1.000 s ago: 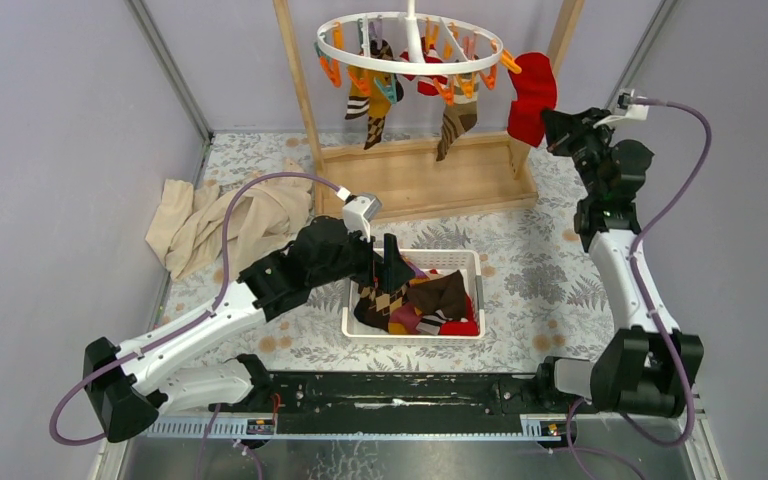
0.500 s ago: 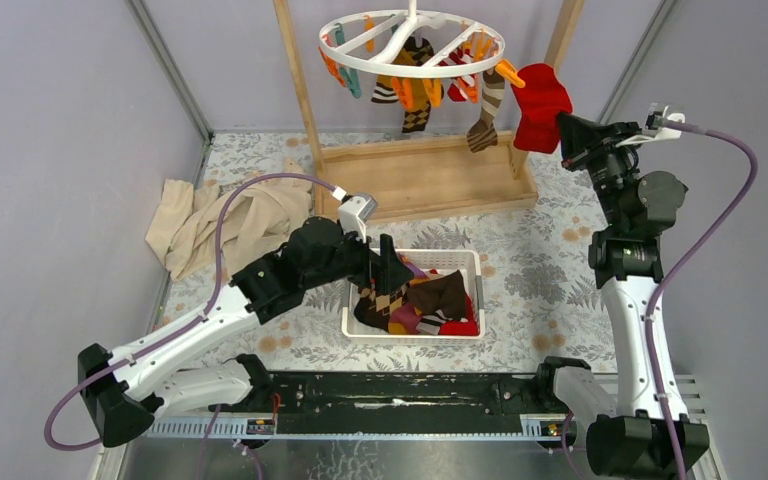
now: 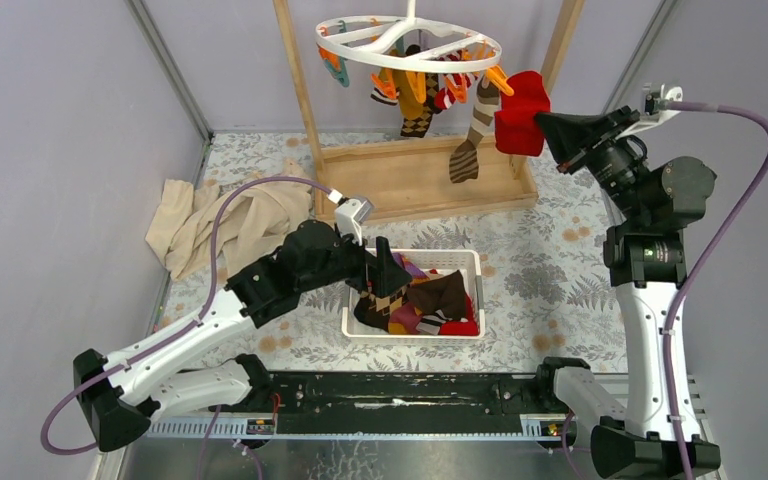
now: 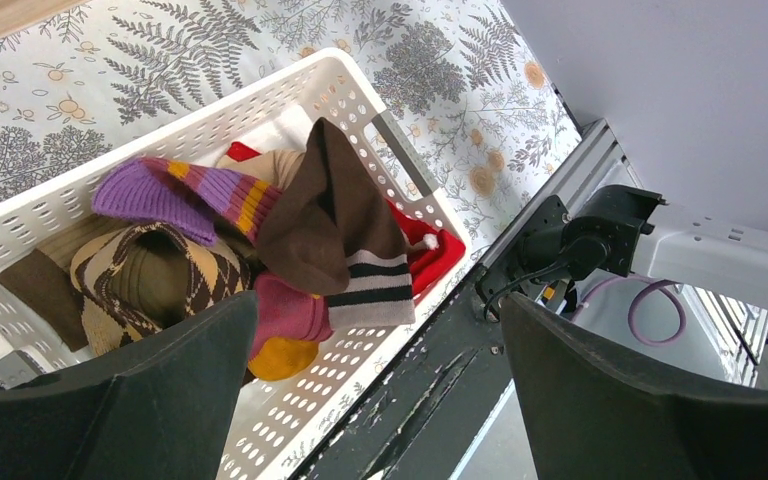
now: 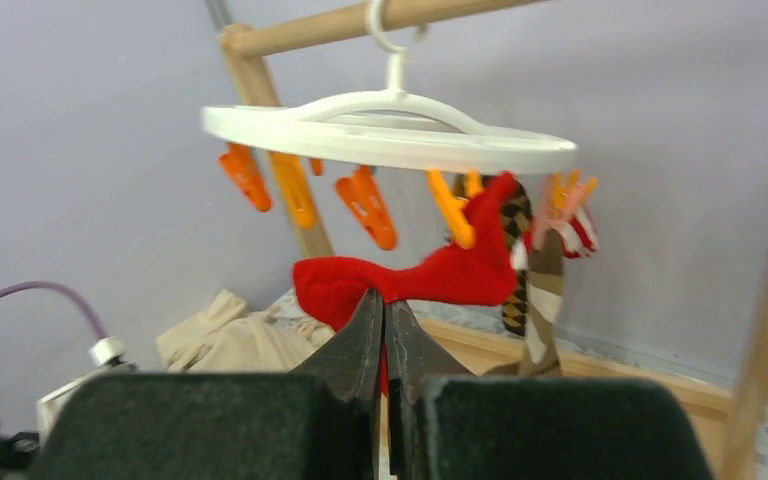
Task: Remove the socks clipped to the hanger
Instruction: Remove the sock from the hanger.
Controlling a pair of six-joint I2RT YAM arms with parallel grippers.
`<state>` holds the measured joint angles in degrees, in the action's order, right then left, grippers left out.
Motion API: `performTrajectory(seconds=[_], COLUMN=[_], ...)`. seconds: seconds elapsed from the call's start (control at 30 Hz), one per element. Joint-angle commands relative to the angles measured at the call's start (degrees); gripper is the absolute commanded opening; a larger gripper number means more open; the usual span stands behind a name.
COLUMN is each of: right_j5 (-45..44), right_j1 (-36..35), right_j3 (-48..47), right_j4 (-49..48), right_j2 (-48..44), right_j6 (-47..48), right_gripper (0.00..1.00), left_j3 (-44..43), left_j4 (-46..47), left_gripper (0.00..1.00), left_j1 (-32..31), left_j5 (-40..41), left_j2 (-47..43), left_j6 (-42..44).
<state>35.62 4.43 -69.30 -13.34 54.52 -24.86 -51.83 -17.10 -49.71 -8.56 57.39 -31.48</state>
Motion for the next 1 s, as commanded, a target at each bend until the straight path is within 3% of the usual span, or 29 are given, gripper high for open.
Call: performTrajectory(seconds=[0.0, 0.2, 0.5, 0.77, 0.97], right_j5=[1.9, -8.3, -22.3, -29.4, -34.4], right_j1=[-6.8, -23.0, -40.4, -47.0, -50.3], right_j3=[-9.3, -18.4, -26.8, -31.3, -40.2], right_j4=[7.3, 20.0, 25.8, 27.4, 31.7], right_j2=[1.2, 6.6, 15.5, 22.4, 31.0], right_j6=[6.3, 17.7, 27.3, 29.3, 30.4], right_gripper=[0.00, 0.00, 0.00, 0.00, 0.00], left_j3=[0.8, 1.5, 2.7, 3.0, 3.0], left_j4=[3.4, 3.7, 3.6, 3.7, 3.8], left_gripper=[0.98, 0.98, 0.98, 0.98, 0.98], left_j1=[0.3, 0.3, 0.4, 0.4, 0.3], left_j5=[-0.7, -0.7, -0.1, 0.1, 0.2], left_j2=[-1.7, -2.3, -3.7, -3.7, -3.7], left_j6=[-0.6, -1.0, -1.0, -0.9, -0.9])
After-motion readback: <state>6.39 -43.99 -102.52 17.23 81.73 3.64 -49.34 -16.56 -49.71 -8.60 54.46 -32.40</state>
